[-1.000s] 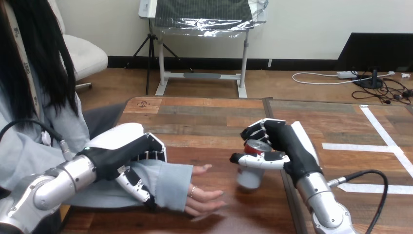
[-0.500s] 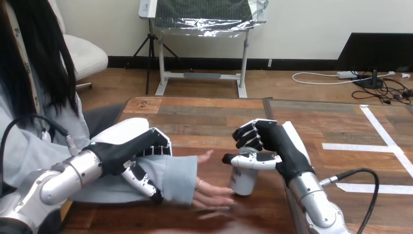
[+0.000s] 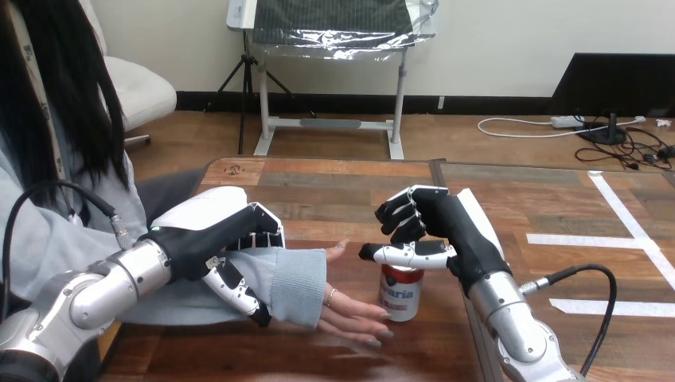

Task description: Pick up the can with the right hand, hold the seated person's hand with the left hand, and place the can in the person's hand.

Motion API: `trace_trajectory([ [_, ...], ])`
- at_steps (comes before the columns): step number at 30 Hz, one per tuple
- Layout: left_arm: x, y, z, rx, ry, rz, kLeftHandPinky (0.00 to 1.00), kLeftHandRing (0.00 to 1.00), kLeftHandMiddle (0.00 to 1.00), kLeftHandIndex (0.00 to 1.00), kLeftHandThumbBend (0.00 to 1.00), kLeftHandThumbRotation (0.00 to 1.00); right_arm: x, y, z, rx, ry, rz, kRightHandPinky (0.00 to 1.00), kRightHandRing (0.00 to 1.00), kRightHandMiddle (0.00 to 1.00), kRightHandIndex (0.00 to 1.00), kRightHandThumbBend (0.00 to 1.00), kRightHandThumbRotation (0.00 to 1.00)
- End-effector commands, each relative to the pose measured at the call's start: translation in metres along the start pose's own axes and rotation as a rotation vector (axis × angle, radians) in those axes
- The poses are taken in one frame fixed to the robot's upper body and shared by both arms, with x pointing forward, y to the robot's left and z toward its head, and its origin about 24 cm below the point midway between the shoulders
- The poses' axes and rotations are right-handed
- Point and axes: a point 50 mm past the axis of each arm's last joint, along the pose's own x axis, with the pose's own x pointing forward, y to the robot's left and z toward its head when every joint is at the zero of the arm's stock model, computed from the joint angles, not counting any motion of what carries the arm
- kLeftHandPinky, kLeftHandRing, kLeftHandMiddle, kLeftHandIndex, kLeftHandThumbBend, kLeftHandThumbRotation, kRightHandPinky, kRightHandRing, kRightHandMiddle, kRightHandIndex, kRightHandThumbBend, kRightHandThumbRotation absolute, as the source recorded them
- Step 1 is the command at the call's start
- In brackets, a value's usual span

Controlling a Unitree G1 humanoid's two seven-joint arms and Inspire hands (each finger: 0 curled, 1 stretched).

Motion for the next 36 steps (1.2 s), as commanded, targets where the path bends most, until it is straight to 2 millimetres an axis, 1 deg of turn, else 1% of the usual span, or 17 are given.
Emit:
trace_trajectory([
  [1, 0.0217, 0.0515, 0.0312, 0.053, -0.16, 0.18, 0.27, 0.32, 0.4, 0.42, 0.91, 0.0, 0.0233, -0.0067, 0.0321, -0.002, -0.127, -0.024, 0.37, 0.41, 0.47, 0.49, 0.82, 0.0],
  [27, 0.0201, 0.0499, 0.0303, 0.044, -0.157, 0.164, 0.27, 0.32, 0.4, 0.42, 0.91, 0.0, 0.0206, -0.0064, 0.0316, 0.007, -0.145, -0.028, 0.36, 0.4, 0.47, 0.49, 0.82, 0.0],
  [36, 0.0191, 0.0492, 0.0291, 0.043, -0.153, 0.159, 0.27, 0.32, 0.4, 0.42, 0.92, 0.0, 0.0203, -0.0083, 0.0314, 0.021, -0.146, -0.038, 0.38, 0.43, 0.48, 0.5, 0.83, 0.0],
])
